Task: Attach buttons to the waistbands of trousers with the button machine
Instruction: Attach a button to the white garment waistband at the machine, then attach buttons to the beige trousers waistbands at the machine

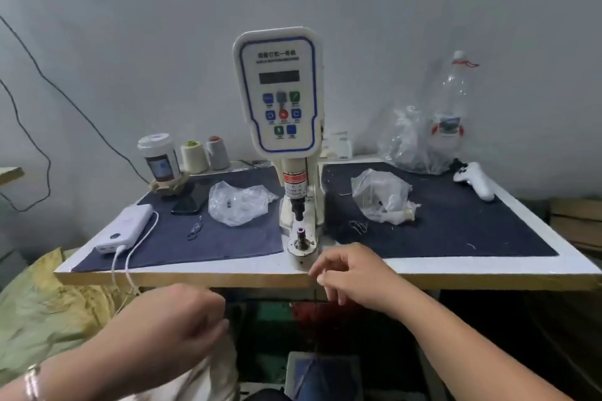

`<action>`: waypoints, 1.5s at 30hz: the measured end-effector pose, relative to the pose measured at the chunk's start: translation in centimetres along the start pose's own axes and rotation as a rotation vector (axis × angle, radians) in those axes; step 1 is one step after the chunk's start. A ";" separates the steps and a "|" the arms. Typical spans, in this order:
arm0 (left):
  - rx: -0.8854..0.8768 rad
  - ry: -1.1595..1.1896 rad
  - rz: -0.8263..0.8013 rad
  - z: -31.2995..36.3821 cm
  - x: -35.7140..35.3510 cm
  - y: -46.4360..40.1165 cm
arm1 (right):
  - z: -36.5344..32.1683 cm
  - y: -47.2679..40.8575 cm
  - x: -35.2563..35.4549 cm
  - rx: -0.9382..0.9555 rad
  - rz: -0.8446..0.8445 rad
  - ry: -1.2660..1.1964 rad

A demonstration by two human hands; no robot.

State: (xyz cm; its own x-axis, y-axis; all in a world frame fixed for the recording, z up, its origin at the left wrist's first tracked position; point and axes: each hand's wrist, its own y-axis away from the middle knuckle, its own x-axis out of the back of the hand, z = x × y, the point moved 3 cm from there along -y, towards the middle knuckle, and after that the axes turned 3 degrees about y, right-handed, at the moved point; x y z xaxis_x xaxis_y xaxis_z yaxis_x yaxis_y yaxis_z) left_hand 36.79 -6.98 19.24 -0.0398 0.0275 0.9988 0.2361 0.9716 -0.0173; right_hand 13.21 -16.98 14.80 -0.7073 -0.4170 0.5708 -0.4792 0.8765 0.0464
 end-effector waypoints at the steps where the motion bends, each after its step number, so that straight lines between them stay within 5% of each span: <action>1: -0.017 0.007 0.034 0.5 0.4 -1.6 | 0.9 0.0 1.2 -0.029 0.053 0.010; 7: -0.186 0.208 0.045 4.7 -1.4 -9.3 | 6.1 2.7 6.9 -0.193 0.297 0.153; 15: -0.439 0.725 -0.078 20.9 -5.1 -17.7 | 11.0 13.2 13.2 -0.366 0.580 0.114; 21: -0.453 1.100 -0.440 34.6 -9.7 -15.1 | 13.0 24.8 13.0 -0.532 0.725 0.167; 26: -0.598 0.815 -0.768 42.8 -17.3 -7.2 | 17.9 36.3 8.9 -0.886 0.628 0.315; 30: -0.669 0.499 -0.874 44.1 -22.4 -3.3 | 21.9 42.7 4.3 -1.162 0.468 0.469; 36: -0.549 0.494 -0.856 44.2 -23.2 -1.5 | 23.2 43.2 1.0 -1.141 0.546 0.712; 39: -0.546 0.708 -0.941 44.1 -21.5 -1.8 | 23.3 42.7 1.1 -1.168 0.538 0.747; 43: -0.472 1.202 -1.351 43.1 -17.3 -2.0 | 23.1 43.1 2.6 -1.143 0.663 0.571; 45: -0.515 1.299 -1.428 43.0 -15.5 -1.8 | 22.4 43.5 3.9 -1.043 0.647 0.408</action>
State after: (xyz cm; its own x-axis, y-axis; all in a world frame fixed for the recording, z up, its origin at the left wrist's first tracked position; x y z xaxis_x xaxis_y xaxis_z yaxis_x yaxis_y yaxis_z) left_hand -4.72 0.95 1.88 0.1246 -0.9490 -0.2895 0.8928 -0.0201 0.4501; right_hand -22.04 14.17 0.71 -0.3600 0.0920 0.9284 0.6481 0.7405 0.1779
